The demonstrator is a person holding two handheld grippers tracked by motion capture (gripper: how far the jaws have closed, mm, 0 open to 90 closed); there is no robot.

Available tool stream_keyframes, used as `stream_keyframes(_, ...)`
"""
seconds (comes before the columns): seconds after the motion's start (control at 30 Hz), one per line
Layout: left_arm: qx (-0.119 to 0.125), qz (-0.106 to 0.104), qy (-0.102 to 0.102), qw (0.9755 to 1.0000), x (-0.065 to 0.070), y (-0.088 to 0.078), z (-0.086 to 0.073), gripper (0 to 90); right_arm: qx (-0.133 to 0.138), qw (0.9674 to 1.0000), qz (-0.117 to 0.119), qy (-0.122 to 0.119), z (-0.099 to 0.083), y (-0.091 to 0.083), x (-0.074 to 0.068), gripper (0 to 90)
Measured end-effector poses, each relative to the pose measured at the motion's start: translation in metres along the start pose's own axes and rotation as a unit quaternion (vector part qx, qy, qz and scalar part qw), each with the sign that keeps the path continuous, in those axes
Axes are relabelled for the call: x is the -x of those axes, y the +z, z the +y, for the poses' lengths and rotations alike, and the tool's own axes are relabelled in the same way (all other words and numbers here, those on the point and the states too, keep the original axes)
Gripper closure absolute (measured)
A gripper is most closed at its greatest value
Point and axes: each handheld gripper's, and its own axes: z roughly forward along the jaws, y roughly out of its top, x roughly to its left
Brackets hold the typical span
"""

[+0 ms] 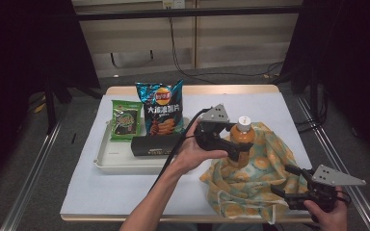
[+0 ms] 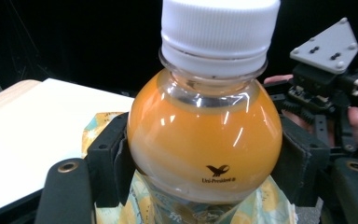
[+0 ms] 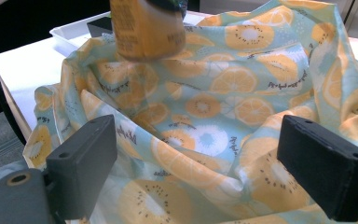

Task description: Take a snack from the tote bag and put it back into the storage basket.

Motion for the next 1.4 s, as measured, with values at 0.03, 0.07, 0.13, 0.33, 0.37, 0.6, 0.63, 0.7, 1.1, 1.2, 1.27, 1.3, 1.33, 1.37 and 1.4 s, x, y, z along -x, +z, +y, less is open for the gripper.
stream_keyframes(0.03,0.002,0.0,-0.001,1.0,-0.001,-0.002,0.001,30.8,0.0,1.0,-0.001,0.0,0.0,0.0,0.0,11.6)
stream_keyframes(0.07,0.004,0.001,-0.003,1.0,-0.001,-0.005,0.003,30.8,0.0,1.0,-0.001,0.002,0.0,0.001,0.0,11.6)
stream_keyframes(0.13,0.004,0.005,-0.004,1.0,-0.001,-0.009,0.005,30.8,-0.001,1.0,-0.001,0.002,0.0,0.001,0.0,11.6)
stream_keyframes(0.33,-0.005,0.022,0.009,0.9997,-0.001,-0.022,0.008,30.8,0.0,1.0,0.004,-0.001,0.0,0.001,-0.001,11.4)
stream_keyframes(0.37,-0.006,0.026,0.006,0.9996,-0.001,-0.024,0.007,30.8,-0.001,1.0,0.005,-0.002,0.0,0.002,-0.001,11.3)
stream_keyframes(0.6,-0.004,0.049,-0.002,0.9988,-0.003,-0.048,0.005,30.8,0.0,1.0,0.005,-0.003,0.0,0.001,-0.001,11.4)
stream_keyframes(0.63,-0.002,0.052,-0.002,0.9986,-0.004,-0.051,0.005,30.8,0.0,1.0,0.005,-0.003,0.0,0.001,-0.001,11.4)
stream_keyframes(0.7,-0.009,0.06,-0.001,0.9982,-0.004,-0.058,0.003,30.8,0.0,1.0,0.004,-0.002,0.0,0.002,0.0,11.4)
stream_keyframes(1.1,-0.009,0.101,-0.022,0.9946,-0.012,-0.097,-0.01,30.8,0.0,1.0,-0.001,0.002,-0.001,0.003,0.003,10.6)
stream_keyframes(1.2,-0.001,0.104,-0.028,0.9942,-0.014,-0.104,-0.015,30.8,0.001,1.0,-0.001,0.003,-0.001,0.003,0.003,10.6)
stream_keyframes(1.27,-0.004,0.113,-0.032,0.9931,-0.015,-0.11,-0.02,30.8,0.001,1.0,-0.001,0.002,-0.001,0.003,0.003,10.0)
stream_keyframes(1.3,-0.009,0.119,-0.042,0.9919,-0.016,-0.112,-0.022,30.8,0.001,1.0,-0.002,0.002,-0.001,0.003,0.002,10.0)
stream_keyframes(1.33,-0.012,0.125,-0.039,0.9914,-0.016,-0.115,-0.024,30.8,0.0,1.0,-0.002,0.002,0.0,0.003,0.001,10.0)
stream_keyframes(1.37,-0.004,0.134,-0.042,0.9901,-0.015,-0.12,-0.027,30.7,0.0,1.0,-0.001,0.002,0.0,0.003,0.001,10.0)
stream_keyframes(1.4,0.001,0.132,-0.045,0.9902,-0.016,-0.124,-0.028,30.8,-0.002,1.0,-0.002,0.0,-0.001,0.003,0.0,10.0)
